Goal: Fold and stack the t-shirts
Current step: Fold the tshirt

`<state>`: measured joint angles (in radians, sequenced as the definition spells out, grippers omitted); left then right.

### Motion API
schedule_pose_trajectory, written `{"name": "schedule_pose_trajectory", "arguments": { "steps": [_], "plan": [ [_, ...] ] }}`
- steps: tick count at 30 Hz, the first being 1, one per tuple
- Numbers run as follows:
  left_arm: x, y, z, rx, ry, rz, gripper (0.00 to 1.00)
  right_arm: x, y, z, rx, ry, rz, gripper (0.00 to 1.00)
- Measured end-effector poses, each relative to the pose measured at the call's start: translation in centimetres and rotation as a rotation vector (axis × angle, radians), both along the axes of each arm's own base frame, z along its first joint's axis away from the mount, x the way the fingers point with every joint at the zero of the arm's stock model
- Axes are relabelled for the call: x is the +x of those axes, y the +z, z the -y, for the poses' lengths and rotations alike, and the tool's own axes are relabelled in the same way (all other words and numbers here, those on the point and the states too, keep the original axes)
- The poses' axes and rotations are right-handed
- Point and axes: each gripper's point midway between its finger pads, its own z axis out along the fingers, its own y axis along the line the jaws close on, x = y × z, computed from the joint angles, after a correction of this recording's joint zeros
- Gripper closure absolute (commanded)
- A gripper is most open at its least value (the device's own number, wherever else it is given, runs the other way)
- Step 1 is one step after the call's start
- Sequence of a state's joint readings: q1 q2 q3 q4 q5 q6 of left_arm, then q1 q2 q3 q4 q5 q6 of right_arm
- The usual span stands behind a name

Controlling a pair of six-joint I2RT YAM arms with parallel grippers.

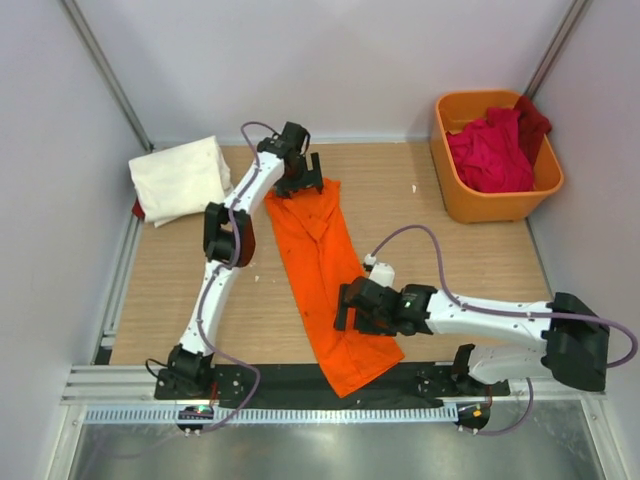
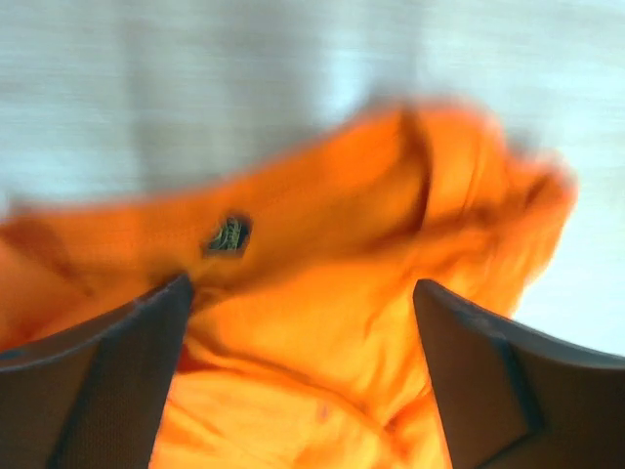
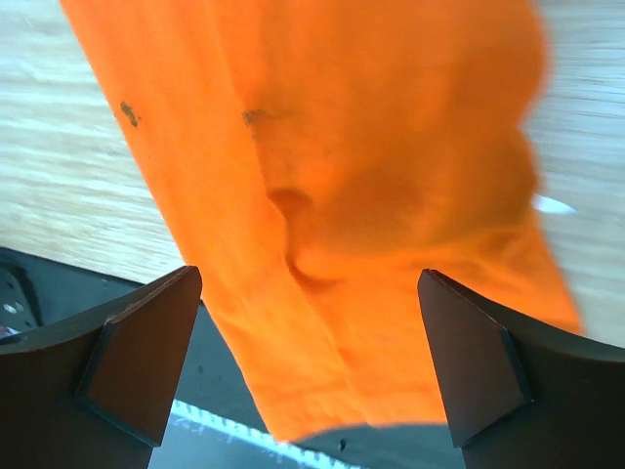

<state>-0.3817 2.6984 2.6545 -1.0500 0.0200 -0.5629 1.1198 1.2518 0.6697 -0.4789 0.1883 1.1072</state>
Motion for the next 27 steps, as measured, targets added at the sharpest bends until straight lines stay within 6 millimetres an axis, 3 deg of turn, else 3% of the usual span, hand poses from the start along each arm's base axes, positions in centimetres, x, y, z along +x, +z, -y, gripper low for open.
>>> {"name": "schedule_pose_trajectory", "arguments": {
  "steps": [1, 4, 6, 13, 17, 20, 27],
  "plan": [
    [0.0, 0.3, 0.5, -0.02, -0.017, 0.009, 0.0, 0.1, 0.8, 0.3, -0.011, -0.021, 0.01, 0.0],
    [-2.6, 0.8, 0.8, -0.054, -0.073, -0.024, 0.0, 0.8, 3.3, 1.5, -0.006, -0.085, 0.054, 0.0],
    [-4.3, 2.5, 0.9, -0.071, -0.103, -0.032, 0.0, 1.1, 4.7, 2.4, 0.001, -0.117, 0.083, 0.0],
    [-5.1, 14.6, 2.7, -0.178, -0.192, 0.198, 0.0, 1.7, 6.5, 4.2, -0.08, -0.165, 0.115, 0.0],
    [-6.6, 19.2, 3.3, -0.198, -0.234, 0.296, 0.0, 1.8, 7.4, 4.7, -0.08, -0.184, 0.129, 0.0],
    [-8.0, 20.0, 3.3, -0.205, -0.245, 0.303, 0.0, 1.6, 8.7, 5.9, -0.054, -0.207, 0.15, 0.0],
    [-9.3, 17.9, 1.9, -0.161, -0.22, 0.271, 0.0, 1.1, 11.0, 9.2, -0.016, -0.258, 0.203, 0.0]
  ]
}}
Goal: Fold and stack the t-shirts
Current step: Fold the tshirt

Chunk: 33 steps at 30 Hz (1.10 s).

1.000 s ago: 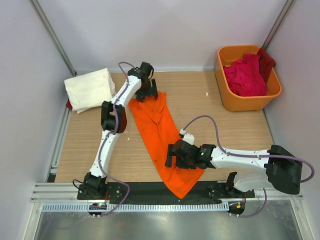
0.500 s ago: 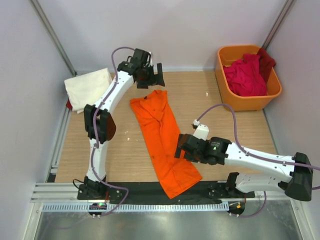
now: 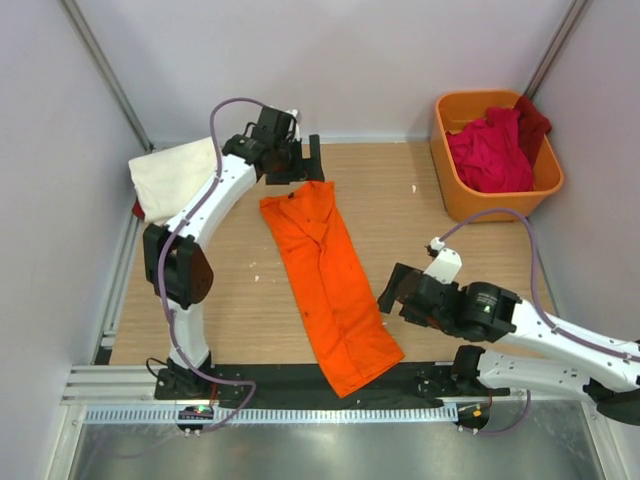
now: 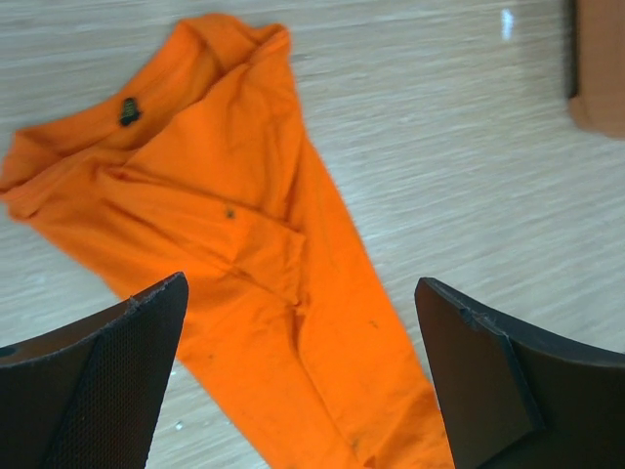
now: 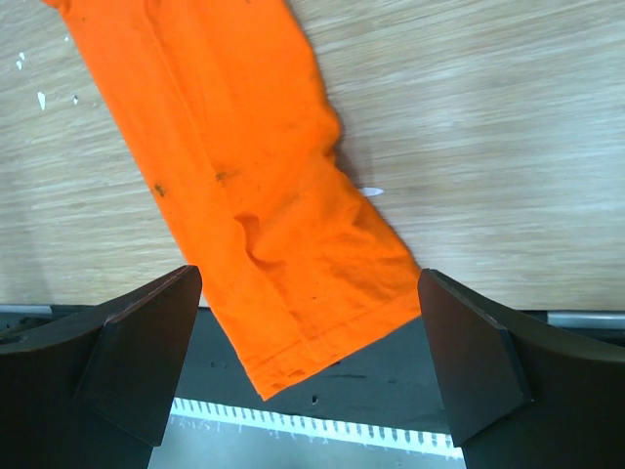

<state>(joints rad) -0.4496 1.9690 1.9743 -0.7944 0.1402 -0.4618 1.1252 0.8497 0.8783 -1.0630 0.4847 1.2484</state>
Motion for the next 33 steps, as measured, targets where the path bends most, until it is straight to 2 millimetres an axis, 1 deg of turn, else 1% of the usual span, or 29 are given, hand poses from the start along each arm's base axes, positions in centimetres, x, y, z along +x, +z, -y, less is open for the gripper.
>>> {"name": "schedule_pose_trajectory", "arguments": {
  "steps": [3, 9, 12, 14, 17, 20, 22, 26, 28, 30, 33],
  "plan": [
    [-0.3, -0.4, -2.0, 0.058, 0.059, 0.014, 0.0, -0.2, 0.4, 1.3, 0.006, -0.031, 0.012, 0.0],
    [0.8, 1.3, -5.4, 0.158, 0.178, 0.102, 0.0, -0.3, 1.6, 3.3, 0.052, -0.086, 0.06, 0.0],
    [1.2, 1.6, -6.4, 0.182, 0.212, 0.118, 0.0, -0.2, 1.9, 3.8, 0.079, -0.105, 0.08, 0.0],
    [1.4, 1.6, -7.0, 0.195, 0.229, 0.122, 0.0, -0.3, 1.4, 4.0, 0.073, -0.107, 0.078, 0.0],
    [1.5, 1.6, -7.3, 0.201, 0.237, 0.124, 0.0, -0.3, -0.1, 3.7, 0.049, -0.095, 0.064, 0.0],
    [1.5, 1.6, -7.5, 0.207, 0.243, 0.125, 0.0, -0.2, -1.7, 2.8, 0.011, -0.057, 0.046, 0.0],
    [1.6, 1.6, -7.6, 0.213, 0.25, 0.129, 0.0, 0.2, -2.2, 1.9, -0.014, -0.023, 0.049, 0.0],
    [1.3, 1.4, -8.2, 0.231, 0.263, 0.13, 0.0, 1.9, -2.1, -0.8, -0.048, 0.051, 0.092, 0.0],
    [1.2, 1.4, -8.4, 0.239, 0.268, 0.133, 0.0, 3.5, -1.9, -2.4, -0.063, 0.077, 0.095, 0.0],
    [1.2, 1.4, -8.6, 0.246, 0.272, 0.137, 0.0, 6.4, -1.8, -3.8, -0.05, 0.065, 0.072, 0.0],
    [1.3, 1.5, -8.9, 0.26, 0.277, 0.148, 0.0, 11.0, -2.3, -4.6, -0.055, 0.056, 0.043, 0.0]
  ]
}}
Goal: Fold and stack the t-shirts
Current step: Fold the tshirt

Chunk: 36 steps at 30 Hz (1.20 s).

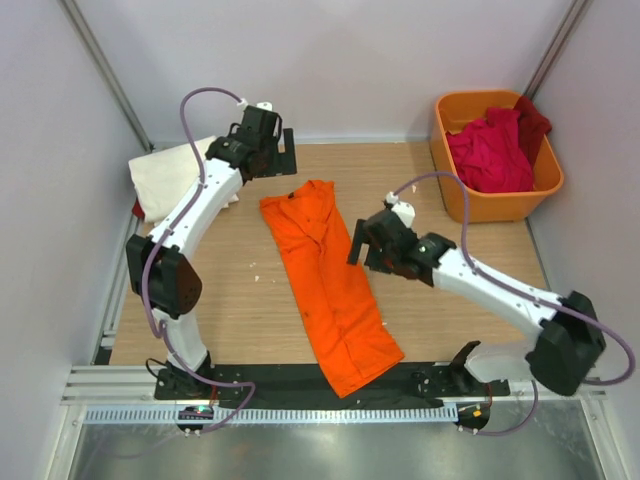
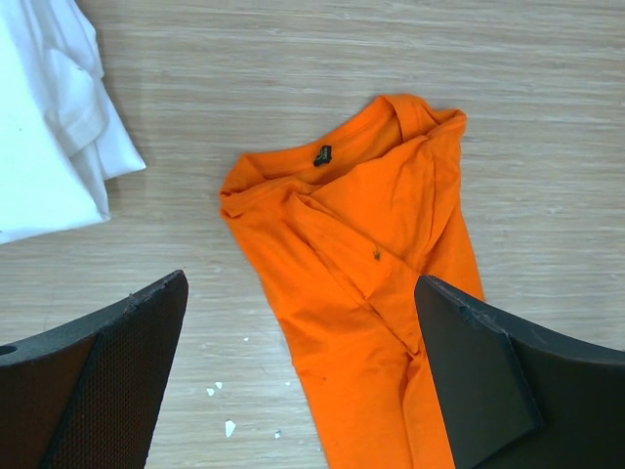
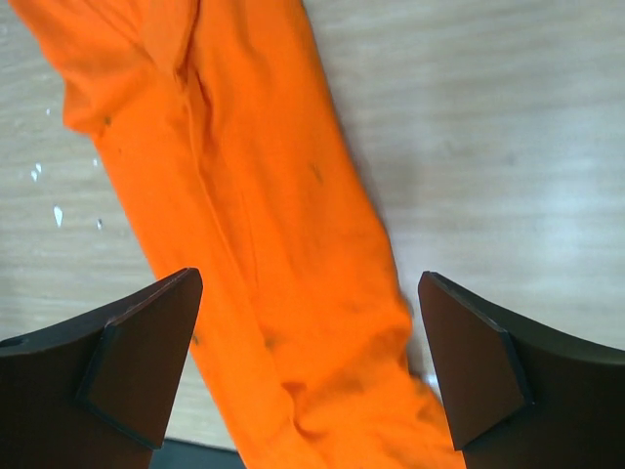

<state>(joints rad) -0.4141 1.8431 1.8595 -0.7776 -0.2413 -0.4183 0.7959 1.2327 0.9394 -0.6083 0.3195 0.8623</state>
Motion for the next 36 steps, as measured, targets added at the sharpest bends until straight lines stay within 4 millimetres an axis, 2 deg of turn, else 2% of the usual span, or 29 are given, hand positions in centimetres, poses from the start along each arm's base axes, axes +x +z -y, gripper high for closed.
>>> {"name": "schedule_pose_trajectory", "arguments": {
  "steps": [4, 8, 11, 13, 16, 19, 20, 24, 26, 28, 30, 31, 33, 34, 36],
  "plan": [
    [0.1, 0.2, -0.4, 0.017, 0.008, 0.011, 0.0, 5.6, -0.4, -1.6, -0.02, 0.053, -0.03, 0.0],
    [0.0, 0.5, -0.6, 0.022, 0.014, 0.019, 0.0, 12.9, 0.4, -4.2, 0.028, 0.11, 0.002, 0.03],
    [-0.2, 0.9, -0.8, 0.023, 0.018, 0.029, 0.0, 18.5, 0.0, -5.5, 0.076, 0.135, 0.024, 0.08],
    [-0.2, 1.2, -1.0, 0.026, 0.022, 0.035, 0.0, 21.6, -1.4, -6.1, 0.105, 0.143, 0.023, 0.14],
    [-0.3, 1.5, -1.2, 0.033, 0.026, 0.044, 0.0, 24.7, -4.4, -6.6, 0.134, 0.153, -0.006, 0.19],
    [-0.3, 1.7, -1.3, 0.039, 0.024, 0.052, 0.0, 26.8, -8.2, -7.0, 0.151, 0.161, -0.052, 0.24],
    [-0.3, 1.8, -1.4, 0.039, 0.023, 0.055, 0.0, 27.3, -9.3, -7.2, 0.157, 0.162, -0.065, 0.28],
    [-0.1, 2.4, -1.9, 0.018, 0.03, 0.065, 0.0, 29.1, -7.7, -8.5, 0.216, 0.184, -0.009, 0.38],
    [0.2, 2.5, -2.6, -0.009, 0.046, 0.063, 0.0, 29.1, -8.4, -9.4, 0.249, 0.194, -0.014, 0.49],
    [0.6, 2.5, -3.5, -0.035, 0.064, 0.059, 0.0, 28.7, -9.8, -10.5, 0.289, 0.202, -0.039, 0.53],
    [0.9, 2.4, -4.3, -0.053, 0.084, 0.055, 0.0, 28.8, -9.9, -11.3, 0.315, 0.214, -0.028, 0.65],
    [1.0, 2.5, -4.7, -0.06, 0.095, 0.055, 0.0, 28.7, -10.2, -11.7, 0.326, 0.218, -0.03, 0.76],
    [1.1, 2.4, -5.0, -0.066, 0.101, 0.052, 0.0, 28.6, -10.6, -12.6, 0.347, 0.228, -0.028, 0.89],
    [1.1, 2.4, -4.9, -0.069, 0.098, 0.05, 0.0, 28.5, -10.7, -13.0, 0.361, 0.233, -0.03, 0.99],
    [1.0, 2.3, -4.6, -0.074, 0.089, 0.047, 0.0, 28.5, -10.8, -13.6, 0.378, 0.238, -0.028, 0.99]
  ]
}}
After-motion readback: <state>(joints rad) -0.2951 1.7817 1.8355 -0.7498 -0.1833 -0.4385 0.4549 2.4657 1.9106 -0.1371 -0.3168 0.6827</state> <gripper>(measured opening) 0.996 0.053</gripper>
